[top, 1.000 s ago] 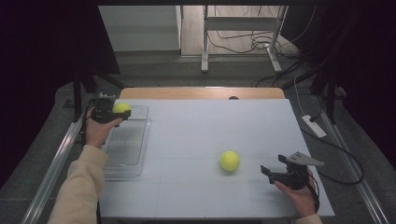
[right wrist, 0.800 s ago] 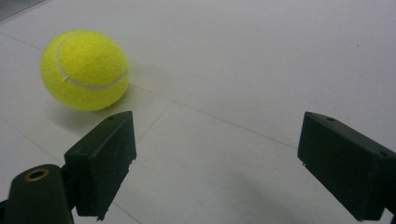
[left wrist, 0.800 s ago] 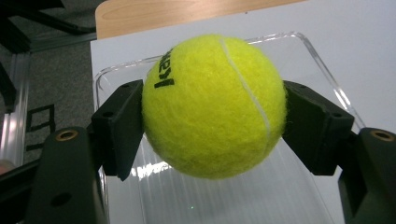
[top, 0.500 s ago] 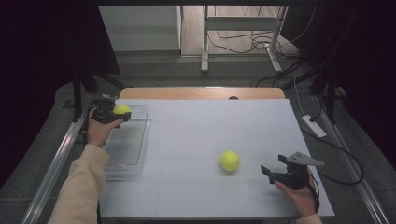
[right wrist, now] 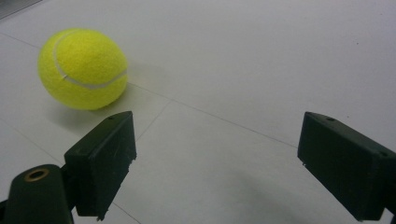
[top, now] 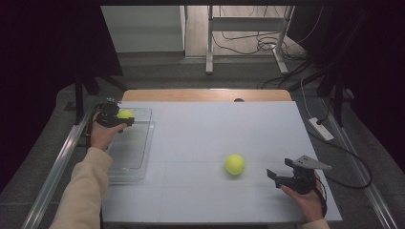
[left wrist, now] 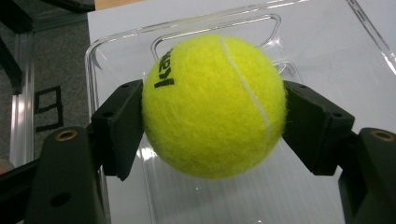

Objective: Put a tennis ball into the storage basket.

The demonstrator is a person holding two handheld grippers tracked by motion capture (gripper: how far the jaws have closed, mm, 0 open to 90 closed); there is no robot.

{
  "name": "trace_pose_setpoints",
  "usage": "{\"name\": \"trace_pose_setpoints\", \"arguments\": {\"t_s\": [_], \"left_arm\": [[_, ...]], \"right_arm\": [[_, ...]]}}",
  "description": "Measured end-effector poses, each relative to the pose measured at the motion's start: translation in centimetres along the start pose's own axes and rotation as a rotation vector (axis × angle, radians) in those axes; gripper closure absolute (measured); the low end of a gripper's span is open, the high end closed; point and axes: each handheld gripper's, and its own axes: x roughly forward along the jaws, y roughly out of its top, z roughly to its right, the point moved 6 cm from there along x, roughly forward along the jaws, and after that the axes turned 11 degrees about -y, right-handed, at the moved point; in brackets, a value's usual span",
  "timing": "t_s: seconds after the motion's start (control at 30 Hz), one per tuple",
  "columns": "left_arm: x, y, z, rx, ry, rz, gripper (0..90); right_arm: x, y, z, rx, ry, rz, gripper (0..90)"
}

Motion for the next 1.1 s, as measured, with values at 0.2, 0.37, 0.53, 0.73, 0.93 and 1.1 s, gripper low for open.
{"name": "trace_pose_setpoints", "arguments": {"t_s": [0.2, 0.37, 0.53, 0.73, 0.93, 1.1], "left_arm": [[-0.1, -0.1, -0.1, -0.007, 0.008, 0.008, 26.9], [-0.3, 0.0, -0.3, -0.037, -0.009, 0.037, 22.9], [-0.9, 0.2, 0.1, -0.053, -0.043, 0.075, 16.2], [-1.6, 0.2, 0.4, -0.052, -0.070, 0.102, 14.6], [-2.8, 0.0, 0.9, -0.045, -0.128, 0.153, 15.0], [-3.9, -0.2, 2.1, -0.012, -0.185, 0.194, 15.5]], "right_arm": [[0.0, 0.0, -0.1, 0.001, 0.002, -0.001, 11.2], [-0.1, 0.0, -0.1, -0.002, 0.002, 0.000, 11.2], [-0.1, 0.0, 0.1, -0.002, -0.004, 0.003, 11.4], [-0.1, 0.0, -0.1, -0.004, -0.005, 0.001, 11.4], [-0.1, 0.0, 0.1, -0.002, -0.005, 0.002, 11.4], [-0.1, 0.0, 0.0, -0.003, -0.006, -0.001, 11.3]]}}
